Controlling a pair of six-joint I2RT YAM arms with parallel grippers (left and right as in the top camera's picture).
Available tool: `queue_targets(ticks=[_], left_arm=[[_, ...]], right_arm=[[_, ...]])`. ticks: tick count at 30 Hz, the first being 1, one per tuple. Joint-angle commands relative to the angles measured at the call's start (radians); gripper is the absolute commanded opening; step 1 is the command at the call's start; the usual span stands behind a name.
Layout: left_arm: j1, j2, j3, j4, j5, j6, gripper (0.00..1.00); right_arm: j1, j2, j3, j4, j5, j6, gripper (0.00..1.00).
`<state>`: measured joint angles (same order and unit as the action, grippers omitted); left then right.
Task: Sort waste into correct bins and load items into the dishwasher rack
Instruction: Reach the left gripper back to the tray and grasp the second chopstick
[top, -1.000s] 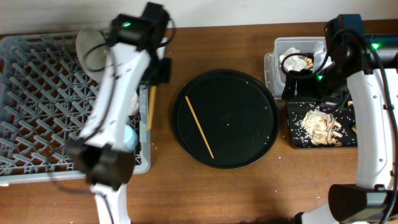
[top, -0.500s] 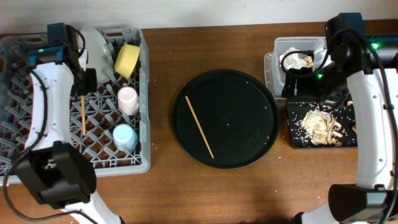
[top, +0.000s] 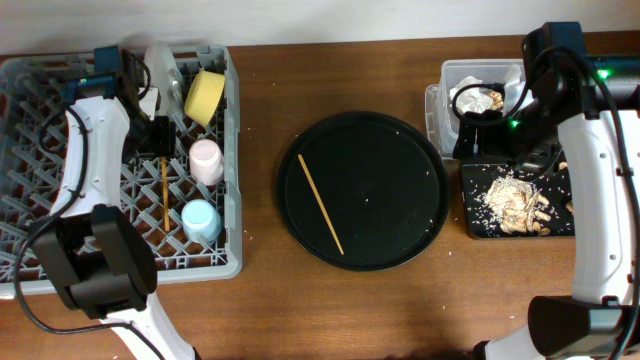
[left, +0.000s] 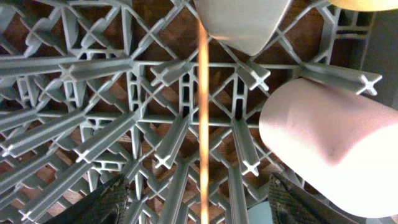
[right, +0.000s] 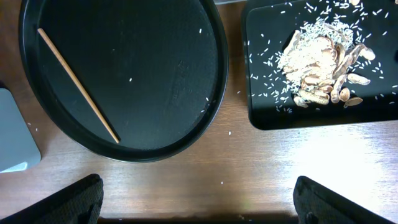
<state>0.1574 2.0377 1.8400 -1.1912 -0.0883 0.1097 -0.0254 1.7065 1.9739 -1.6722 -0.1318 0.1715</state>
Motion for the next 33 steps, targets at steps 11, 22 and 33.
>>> queue_targets(ticks=[11,22,33], left_arm=[[-0.304,0.009,0.435,-0.402,0.385,-0.061,0.76],[-0.705,0.011,-0.099,0.182,0.255,-0.489,0.6],[-0.705,0.012,-0.336,0.383,0.058,-0.772,0.51]], right_arm=[[0.0,0.002,-0.001,0.0,0.009,-0.01,0.99],[0.0,0.002,-0.001,-0.001,0.009,-0.01,0.98],[0.0,0.002,-0.001,-0.018,0.009,-0.01,0.98]])
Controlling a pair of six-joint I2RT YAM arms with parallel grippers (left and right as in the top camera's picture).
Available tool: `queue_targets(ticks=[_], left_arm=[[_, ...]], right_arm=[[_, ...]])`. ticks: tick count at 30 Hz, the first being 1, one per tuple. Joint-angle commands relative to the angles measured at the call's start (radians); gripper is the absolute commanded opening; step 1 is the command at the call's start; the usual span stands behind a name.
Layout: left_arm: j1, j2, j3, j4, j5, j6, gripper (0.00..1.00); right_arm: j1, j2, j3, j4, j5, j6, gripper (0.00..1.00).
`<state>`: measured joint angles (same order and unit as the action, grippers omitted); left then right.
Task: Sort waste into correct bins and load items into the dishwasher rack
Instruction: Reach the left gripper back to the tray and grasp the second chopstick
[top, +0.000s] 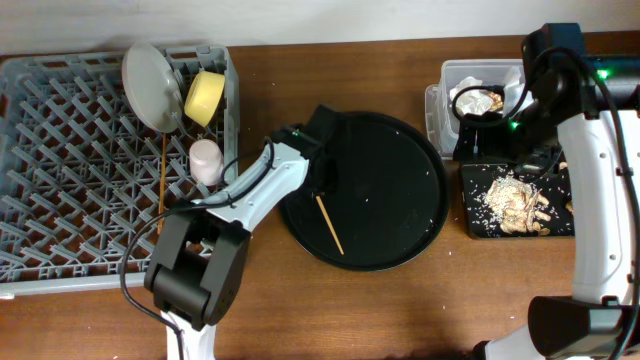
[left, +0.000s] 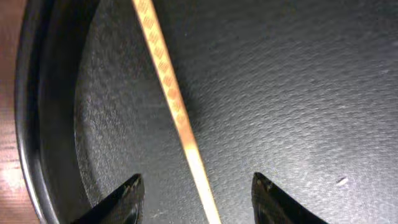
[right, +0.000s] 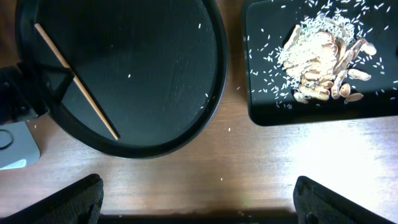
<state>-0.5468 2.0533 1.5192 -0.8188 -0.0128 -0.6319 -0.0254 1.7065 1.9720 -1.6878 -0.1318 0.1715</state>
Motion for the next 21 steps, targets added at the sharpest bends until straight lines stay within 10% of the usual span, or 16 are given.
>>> queue_targets(ticks=[1,18,21], left_arm=[[-0.002,-0.004,-0.015,0.017,-0.017,-0.031,0.47],[-0.017,0.079,-0.045,0.098,-0.046,-0.169,0.37],[-0.018,0.079,-0.045,0.104,-0.043,-0.169,0.04]], right_arm=[[0.0,0.002,0.001,-0.002,0.009,-0.01,0.99],[0.0,0.002,0.001,-0.011,0.012,-0.01,0.99],[0.0,0.002,0.001,-0.01,0.012,-0.01,0.98]])
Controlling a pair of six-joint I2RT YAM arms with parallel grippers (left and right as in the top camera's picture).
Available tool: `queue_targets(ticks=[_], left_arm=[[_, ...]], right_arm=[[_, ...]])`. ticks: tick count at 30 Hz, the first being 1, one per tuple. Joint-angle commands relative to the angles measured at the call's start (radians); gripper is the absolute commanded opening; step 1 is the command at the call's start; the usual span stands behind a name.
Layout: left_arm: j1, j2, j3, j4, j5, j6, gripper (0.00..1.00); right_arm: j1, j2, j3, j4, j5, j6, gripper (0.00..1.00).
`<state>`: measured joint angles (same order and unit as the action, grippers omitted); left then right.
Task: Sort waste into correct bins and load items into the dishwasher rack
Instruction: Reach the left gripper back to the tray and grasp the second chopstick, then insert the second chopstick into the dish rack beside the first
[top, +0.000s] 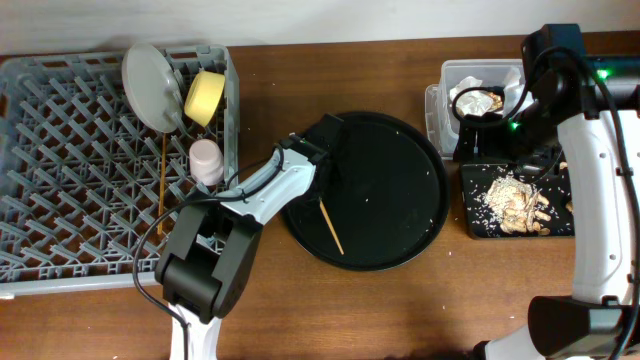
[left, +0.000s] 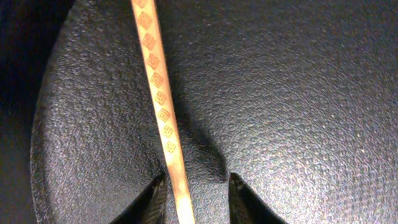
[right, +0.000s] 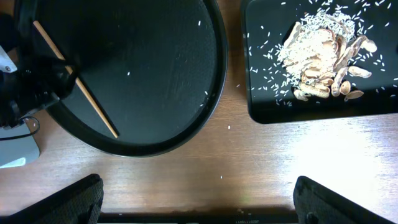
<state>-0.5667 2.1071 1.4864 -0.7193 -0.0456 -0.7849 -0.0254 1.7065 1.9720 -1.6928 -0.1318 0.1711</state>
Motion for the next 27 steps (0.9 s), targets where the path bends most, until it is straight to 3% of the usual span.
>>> queue_targets(ticks=[1,5,8,13,16,19,20,24,27], left_arm=[[0.002,0.026,-0.012,0.006,-0.003,-0.015,0.01],[0.018,0.003,0.074,-0.06,0.053,0.069,0.01],[0.038,-0.037,0.26,-0.201,0.044,0.253,0.01],[0.095,-0.075,0.613,-0.509,-0.067,0.494,0.01],[0.21,-0.11,0.729,-0.725,-0.238,0.552,0.01],[0.369,-0.126,0.72,-0.824,-0.247,0.728,0.01],[0.405,-0.126,0.705,-0.831,-0.247,0.738,0.01],[0.563,-0.126,0.551,-0.74,-0.247,0.79,0.01],[0.594,-0.126,0.432,-0.644,-0.246,0.813,0.01]], right_arm=[[0.0,0.002,0.001,-0.004,0.012,-0.01,0.99],[0.0,0.002,0.001,-0.003,0.012,-0.01,0.98],[0.0,0.002,0.001,-0.003,0.013,-0.01,0.98],[0.0,0.002,0.001,-0.006,0.012,-0.01,0.98],[0.0,0.002,0.001,-0.005,0.012,-0.01,0.99],[0.0,0.002,0.001,-0.003,0.012,-0.01,0.98],[0.0,0.002,0.001,-0.004,0.012,-0.01,0.98],[0.0,0.002,0.001,-0.003,0.012,-0.01,0.99],[0.0,0.002,0.001,-0.005,0.012,-0.009,0.98]])
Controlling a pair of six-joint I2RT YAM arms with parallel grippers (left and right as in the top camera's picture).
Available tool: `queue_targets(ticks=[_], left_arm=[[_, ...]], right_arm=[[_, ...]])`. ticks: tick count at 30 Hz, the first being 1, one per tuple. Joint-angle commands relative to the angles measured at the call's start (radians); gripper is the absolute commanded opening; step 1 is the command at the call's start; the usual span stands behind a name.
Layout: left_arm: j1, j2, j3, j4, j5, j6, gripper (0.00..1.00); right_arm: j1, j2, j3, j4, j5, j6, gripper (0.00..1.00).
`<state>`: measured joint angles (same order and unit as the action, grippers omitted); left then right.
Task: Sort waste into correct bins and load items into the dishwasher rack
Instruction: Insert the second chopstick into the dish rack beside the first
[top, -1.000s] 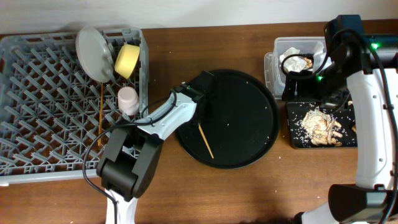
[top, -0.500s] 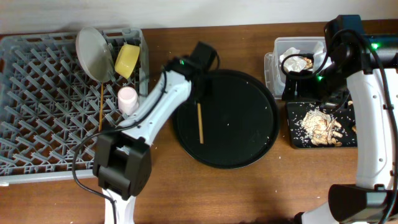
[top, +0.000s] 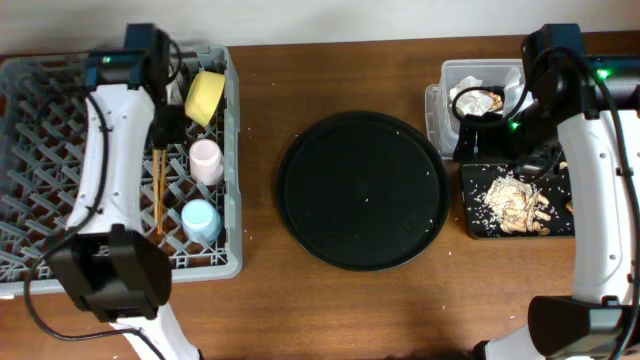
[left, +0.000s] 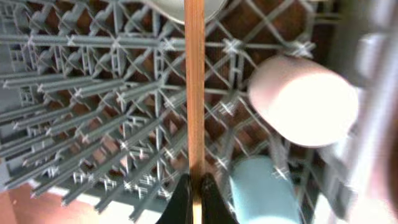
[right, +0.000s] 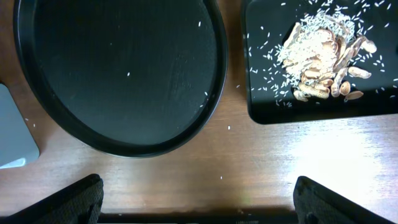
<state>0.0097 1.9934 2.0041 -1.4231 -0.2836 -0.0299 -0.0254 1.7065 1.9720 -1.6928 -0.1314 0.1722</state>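
My left gripper (top: 165, 130) hangs over the grey dishwasher rack (top: 60, 110), shut on a wooden chopstick (left: 194, 93). The stick points straight ahead from the fingertips (left: 181, 199) above the rack grid. Overhead, the held chopstick (top: 154, 190) runs beside another chopstick lying in the rack. The black round tray (top: 362, 190) at mid-table holds only a few rice grains. My right gripper (right: 199, 208) is open wide, high over the table's right side, with nothing between its fingers (right: 68, 199).
In the rack stand a yellow cup (top: 205, 95), a pink cup (left: 303, 109) and a light-blue cup (left: 264, 190); a grey plate edge (left: 189, 7) shows ahead. At right, a clear bin with crumpled paper (top: 480, 95) and a black bin with rice and peanut shells (right: 317, 56).
My left gripper was on the black tray with its fingers closing round the chopstick. Now it is shut on that chopstick over the rack, and the tray holds no chopstick. The right arm is unmoved.
First my left gripper stood open over the rack above a chopstick lying there, while a second chopstick lay on the black tray. Then it was open over that second chopstick, then narrowed around it. Now it holds it above the rack beside the first.
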Motion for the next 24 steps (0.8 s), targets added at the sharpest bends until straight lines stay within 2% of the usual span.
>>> queue_targets(ticks=[1,5,12,15,16,17,18,19,24], left_arm=[[0.018,-0.013,-0.138,0.105,-0.009,0.095,0.01],[0.019,-0.013,-0.243,0.196,-0.009,0.111,0.01],[0.046,-0.013,-0.249,0.193,-0.002,0.115,0.01],[0.046,-0.013,-0.249,0.185,-0.001,0.068,0.01],[0.045,-0.013,-0.249,0.183,-0.001,0.068,0.03],[0.045,-0.013,-0.249,0.181,-0.001,0.069,0.24],[0.045,-0.013,-0.249,0.181,-0.001,0.068,0.59],[0.045,-0.013,-0.249,0.181,0.004,0.068,0.7],[0.045,-0.064,-0.224,0.166,0.12,0.068,0.7]], right_arm=[[0.0,0.002,0.001,-0.006,0.011,-0.01,0.98],[0.0,0.002,0.001,-0.006,0.011,-0.01,0.99],[0.0,0.002,0.001,-0.006,0.011,-0.01,0.98],[0.0,0.002,0.001,-0.006,0.008,-0.01,0.98],[0.0,0.002,0.001,-0.006,0.007,-0.01,0.98],[0.0,0.002,0.001,-0.006,0.007,-0.01,0.98],[0.0,0.002,0.001,-0.006,0.008,-0.01,0.98],[0.0,0.002,0.001,-0.006,0.008,-0.01,0.98],[0.0,0.001,0.001,-0.006,0.008,-0.011,0.99]])
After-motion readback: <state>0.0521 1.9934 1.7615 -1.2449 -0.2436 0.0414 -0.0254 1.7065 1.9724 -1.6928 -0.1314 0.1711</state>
